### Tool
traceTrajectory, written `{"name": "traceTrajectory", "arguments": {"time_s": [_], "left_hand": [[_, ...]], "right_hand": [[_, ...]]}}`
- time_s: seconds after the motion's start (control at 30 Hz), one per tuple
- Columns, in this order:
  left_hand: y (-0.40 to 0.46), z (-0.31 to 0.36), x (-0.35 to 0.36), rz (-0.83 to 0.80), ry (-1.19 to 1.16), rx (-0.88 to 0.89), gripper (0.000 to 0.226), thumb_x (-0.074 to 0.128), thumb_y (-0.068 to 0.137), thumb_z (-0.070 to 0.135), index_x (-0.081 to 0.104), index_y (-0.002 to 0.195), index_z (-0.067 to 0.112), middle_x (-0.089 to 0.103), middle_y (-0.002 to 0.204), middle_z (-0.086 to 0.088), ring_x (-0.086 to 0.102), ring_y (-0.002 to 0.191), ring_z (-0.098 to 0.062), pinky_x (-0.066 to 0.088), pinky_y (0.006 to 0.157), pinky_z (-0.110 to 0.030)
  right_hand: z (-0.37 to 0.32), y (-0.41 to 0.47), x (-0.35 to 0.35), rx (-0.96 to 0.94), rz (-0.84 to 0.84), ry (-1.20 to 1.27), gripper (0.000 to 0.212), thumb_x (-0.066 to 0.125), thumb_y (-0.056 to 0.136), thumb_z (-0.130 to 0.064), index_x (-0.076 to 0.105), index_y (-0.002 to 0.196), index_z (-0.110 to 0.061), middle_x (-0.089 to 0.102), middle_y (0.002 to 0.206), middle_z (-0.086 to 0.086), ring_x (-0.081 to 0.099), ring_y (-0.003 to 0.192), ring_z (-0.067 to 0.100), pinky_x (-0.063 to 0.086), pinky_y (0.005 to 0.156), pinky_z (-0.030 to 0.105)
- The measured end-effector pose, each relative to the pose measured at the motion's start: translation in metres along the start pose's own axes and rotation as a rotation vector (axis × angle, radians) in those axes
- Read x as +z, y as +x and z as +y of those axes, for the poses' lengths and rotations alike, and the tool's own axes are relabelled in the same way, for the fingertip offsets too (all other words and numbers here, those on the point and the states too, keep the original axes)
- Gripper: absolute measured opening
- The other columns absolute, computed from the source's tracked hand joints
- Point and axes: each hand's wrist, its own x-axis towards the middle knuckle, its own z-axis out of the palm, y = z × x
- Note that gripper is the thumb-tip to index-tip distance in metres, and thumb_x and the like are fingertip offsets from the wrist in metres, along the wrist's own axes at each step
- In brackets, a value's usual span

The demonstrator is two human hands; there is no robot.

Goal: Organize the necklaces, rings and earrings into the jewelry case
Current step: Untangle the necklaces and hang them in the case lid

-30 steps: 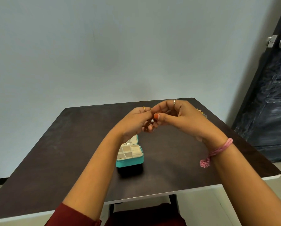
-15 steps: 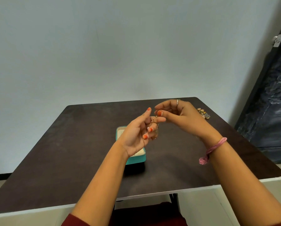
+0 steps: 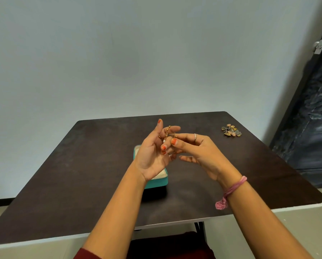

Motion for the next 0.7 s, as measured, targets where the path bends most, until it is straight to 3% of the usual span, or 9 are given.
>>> {"name": "traceTrajectory", "arguments": {"time_s": [0.2, 0.27, 0.4, 0.53, 0.7], "left_hand": [[-0.004, 0.001, -0.006, 0.002, 0.06, 0.017, 0.04, 0.049, 0.088, 0.051, 0.063, 0.073, 0.016, 0.034, 0.047, 0.005, 0.033, 0.046, -0.007, 0.032, 0.078, -0.032], [-0.005, 0.001, -0.008, 0.007, 0.074, 0.025, 0.036, 0.052, 0.088, 0.046, 0.058, 0.069, 0.016, 0.034, 0.049, 0.006, 0.032, 0.047, -0.006, 0.032, 0.072, -0.029], [-0.006, 0.001, -0.011, 0.068, 0.028, 0.083, 0.02, 0.06, 0.084, 0.03, 0.063, 0.071, 0.015, 0.044, 0.059, 0.005, 0.044, 0.052, -0.007, 0.035, 0.066, -0.026], [-0.008, -0.006, -0.007, 0.129, 0.059, 0.166, 0.012, 0.06, 0.082, 0.021, 0.071, 0.085, 0.017, 0.064, 0.07, 0.004, 0.063, 0.068, -0.006, 0.04, 0.072, -0.026], [-0.005, -0.014, 0.001, 0.262, -0.08, 0.25, 0.011, 0.06, 0.083, 0.018, 0.068, 0.09, 0.019, 0.071, 0.075, 0.007, 0.067, 0.075, -0.003, 0.04, 0.072, -0.024]], "right_hand": [[-0.003, 0.002, 0.005, -0.013, 0.043, 0.036, 0.019, 0.071, 0.081, -0.027, 0.075, 0.099, -0.022, 0.074, 0.085, -0.002, 0.069, 0.081, 0.008, 0.048, 0.078, 0.032], [-0.003, 0.003, 0.004, -0.03, 0.067, 0.004, 0.014, 0.07, 0.083, -0.024, 0.075, 0.096, -0.019, 0.075, 0.086, 0.0, 0.071, 0.082, 0.011, 0.05, 0.079, 0.032], [-0.005, 0.01, 0.0, -0.117, 0.101, -0.185, 0.008, 0.065, 0.089, -0.02, 0.072, 0.093, -0.019, 0.073, 0.088, 0.006, 0.07, 0.087, 0.016, 0.052, 0.075, 0.029], [-0.018, 0.019, -0.002, -0.245, 0.086, -0.426, 0.011, 0.061, 0.092, -0.016, 0.068, 0.089, -0.025, 0.071, 0.084, -0.004, 0.064, 0.075, 0.001, 0.048, 0.068, 0.019], [-0.032, 0.029, 0.006, -0.34, 0.098, -0.711, 0.013, 0.055, 0.094, -0.015, 0.067, 0.099, -0.018, 0.063, 0.078, -0.014, 0.054, 0.065, -0.003, 0.039, 0.063, 0.007]]}}
